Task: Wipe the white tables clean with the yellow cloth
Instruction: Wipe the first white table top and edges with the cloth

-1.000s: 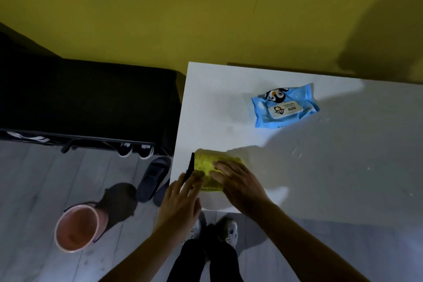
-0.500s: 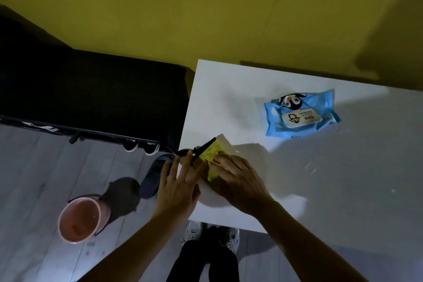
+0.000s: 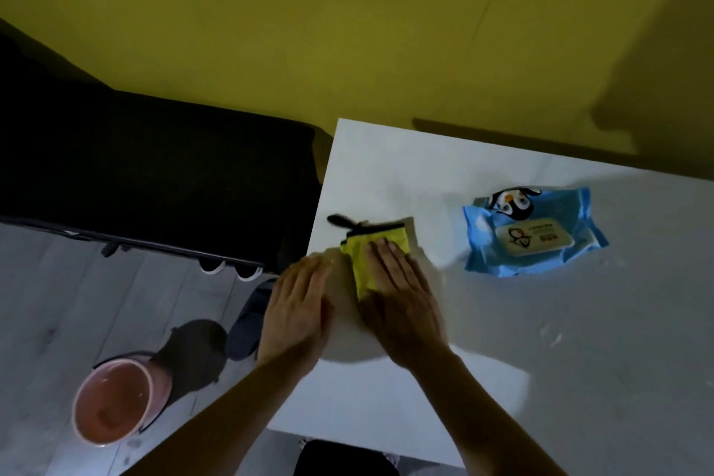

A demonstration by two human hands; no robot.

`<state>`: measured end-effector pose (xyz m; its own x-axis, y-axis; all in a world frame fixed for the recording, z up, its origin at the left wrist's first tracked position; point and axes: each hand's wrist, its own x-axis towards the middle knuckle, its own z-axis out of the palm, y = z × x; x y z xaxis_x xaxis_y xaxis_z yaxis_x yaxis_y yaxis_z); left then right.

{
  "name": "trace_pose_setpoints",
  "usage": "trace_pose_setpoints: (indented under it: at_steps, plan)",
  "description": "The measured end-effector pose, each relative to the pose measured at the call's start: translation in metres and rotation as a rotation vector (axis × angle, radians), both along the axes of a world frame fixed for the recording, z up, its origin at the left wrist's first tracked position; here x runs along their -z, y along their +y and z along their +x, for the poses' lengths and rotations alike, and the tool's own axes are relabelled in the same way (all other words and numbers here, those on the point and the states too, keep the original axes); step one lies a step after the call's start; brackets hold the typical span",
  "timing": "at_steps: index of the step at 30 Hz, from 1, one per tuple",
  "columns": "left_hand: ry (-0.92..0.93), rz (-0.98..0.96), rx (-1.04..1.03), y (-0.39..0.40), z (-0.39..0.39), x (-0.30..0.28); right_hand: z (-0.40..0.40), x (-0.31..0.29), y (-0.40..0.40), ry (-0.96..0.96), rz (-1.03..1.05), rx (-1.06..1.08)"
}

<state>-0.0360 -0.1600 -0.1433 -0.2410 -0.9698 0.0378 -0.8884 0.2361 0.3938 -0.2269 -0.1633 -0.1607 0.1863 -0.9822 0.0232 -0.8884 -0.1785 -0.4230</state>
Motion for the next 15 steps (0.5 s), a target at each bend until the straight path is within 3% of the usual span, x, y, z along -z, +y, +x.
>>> trace_pose_setpoints:
  at_steps: [4, 9, 15]
  plan:
    - [-0.089, 0.087, 0.012, 0.013, -0.013, 0.014, 0.006, 0.001, -0.068, -0.018, -0.009, 0.180]
    - [-0.104, 0.088, 0.010, 0.014, -0.016, 0.018, -0.008, 0.003, -0.134, 0.150, -0.052, 0.129]
    - [-0.119, 0.121, -0.019, 0.011, -0.018, 0.019, -0.038, 0.004, -0.194, 0.154, -0.021, 0.684]
